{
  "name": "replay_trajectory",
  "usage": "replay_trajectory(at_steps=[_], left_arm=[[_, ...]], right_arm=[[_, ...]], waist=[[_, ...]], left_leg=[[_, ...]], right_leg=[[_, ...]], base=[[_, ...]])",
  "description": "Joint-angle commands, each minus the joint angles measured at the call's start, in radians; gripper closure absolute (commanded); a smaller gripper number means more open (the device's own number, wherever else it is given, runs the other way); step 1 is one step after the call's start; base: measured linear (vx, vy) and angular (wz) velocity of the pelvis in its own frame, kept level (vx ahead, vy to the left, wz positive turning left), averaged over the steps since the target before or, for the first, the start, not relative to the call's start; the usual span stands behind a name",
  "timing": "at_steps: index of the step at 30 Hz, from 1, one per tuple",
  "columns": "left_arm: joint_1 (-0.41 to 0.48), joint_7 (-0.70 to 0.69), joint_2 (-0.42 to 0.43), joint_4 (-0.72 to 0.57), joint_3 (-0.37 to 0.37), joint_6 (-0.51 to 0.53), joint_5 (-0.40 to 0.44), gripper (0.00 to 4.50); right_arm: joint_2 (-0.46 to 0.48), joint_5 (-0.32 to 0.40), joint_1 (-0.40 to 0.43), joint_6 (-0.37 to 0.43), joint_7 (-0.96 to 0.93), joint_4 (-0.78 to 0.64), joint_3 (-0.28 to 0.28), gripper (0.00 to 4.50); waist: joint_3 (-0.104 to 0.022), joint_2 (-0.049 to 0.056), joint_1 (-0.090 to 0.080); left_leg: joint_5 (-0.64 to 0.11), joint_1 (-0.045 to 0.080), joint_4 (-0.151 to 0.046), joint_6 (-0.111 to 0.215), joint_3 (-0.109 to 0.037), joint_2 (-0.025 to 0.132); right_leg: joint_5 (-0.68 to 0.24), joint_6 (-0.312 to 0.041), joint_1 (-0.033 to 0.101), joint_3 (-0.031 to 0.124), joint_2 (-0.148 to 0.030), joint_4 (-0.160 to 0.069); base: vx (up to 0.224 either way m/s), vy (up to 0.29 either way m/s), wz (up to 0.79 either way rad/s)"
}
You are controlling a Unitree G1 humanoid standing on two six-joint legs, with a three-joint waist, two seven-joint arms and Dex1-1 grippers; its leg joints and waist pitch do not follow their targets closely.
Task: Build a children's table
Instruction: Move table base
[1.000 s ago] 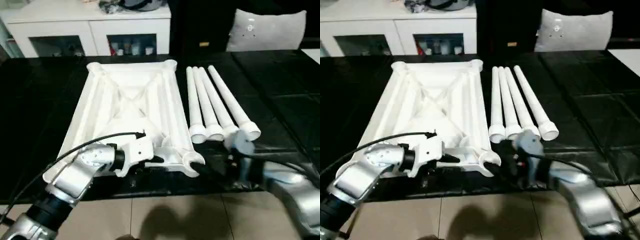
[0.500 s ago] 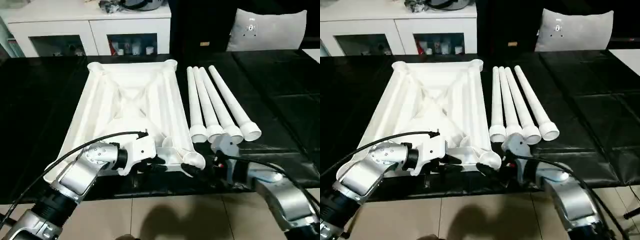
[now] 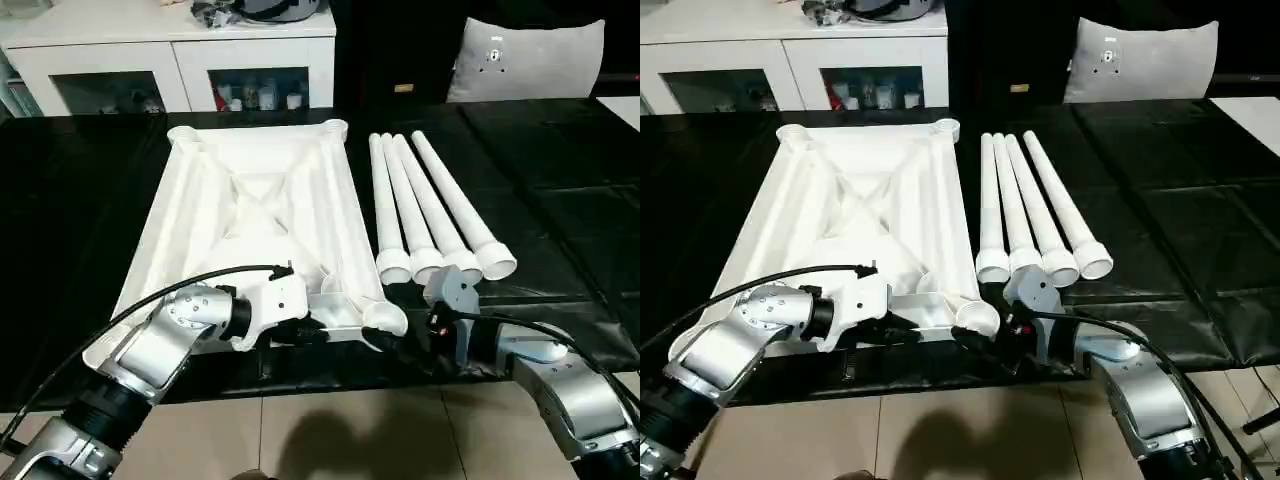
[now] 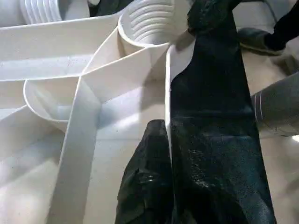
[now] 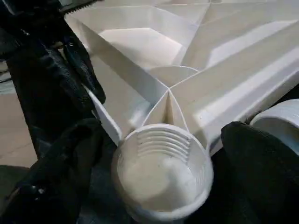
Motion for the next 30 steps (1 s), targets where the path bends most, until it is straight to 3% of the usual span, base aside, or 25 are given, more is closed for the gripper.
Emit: replay_trajectory(at_steps=[1,13,20,25,27,30], left_arm=[[-0.008,0.014,0.051,0.048,0.055,0.003,0.023,4.46],[-0.020,0.037,0.101,0.104,0.104,-0.008,0.021,4.46],[-0.001,0.078,0.080,0.070,0.111,0.040,0.033,4.46],[0.013,0.094,0.051,0.022,0.107,0.046,0.022,4.46],[0.020,0.096,0.044,0.000,0.107,0.058,0.013,4.20],[0.025,0.109,0.044,-0.013,0.113,0.071,0.015,3.85]], right_arm=[[-0.022,0.027,0.019,0.003,0.023,-0.056,-0.035,0.00],[-0.037,0.075,0.039,0.040,0.027,-0.139,-0.065,0.00],[0.028,0.057,-0.016,0.012,-0.043,-0.099,-0.070,0.00],[0.076,0.054,-0.067,0.058,-0.126,-0.124,-0.082,0.00],[0.103,0.064,-0.110,0.108,-0.169,-0.129,-0.092,0.00],[0.130,0.077,-0.150,0.116,-0.187,-0.130,-0.093,0.00]], waist=[[-0.050,-0.014,0.006],[-0.053,-0.015,0.003],[-0.052,-0.011,0.003],[-0.054,-0.012,0.005],[-0.055,-0.015,0.004],[-0.056,-0.013,0.005]], left_leg=[[-0.168,0.014,-0.087,0.056,-0.016,0.064],[-0.131,0.015,-0.084,0.072,-0.014,0.064],[-0.147,0.018,-0.087,0.050,-0.014,0.065],[-0.106,0.017,-0.085,0.054,-0.013,0.064],[-0.103,0.017,-0.086,0.051,-0.013,0.062],[-0.090,0.017,-0.084,0.046,-0.012,0.064]], right_leg=[[0.000,-0.278,0.026,0.035,-0.078,-0.082],[0.044,-0.283,0.023,0.034,-0.078,-0.077],[0.020,-0.289,0.019,0.035,-0.078,-0.077],[0.084,-0.284,0.021,0.034,-0.076,-0.072],[0.078,-0.283,0.022,0.033,-0.075,-0.071],[0.094,-0.274,0.021,0.034,-0.075,-0.069]], base=[[0.000,0.000,0.00],[0.000,0.000,0.00],[0.000,0.000,0.00],[0.000,0.000,0.00],[0.000,0.000,0.00],[0.000,0.000,0.00]])
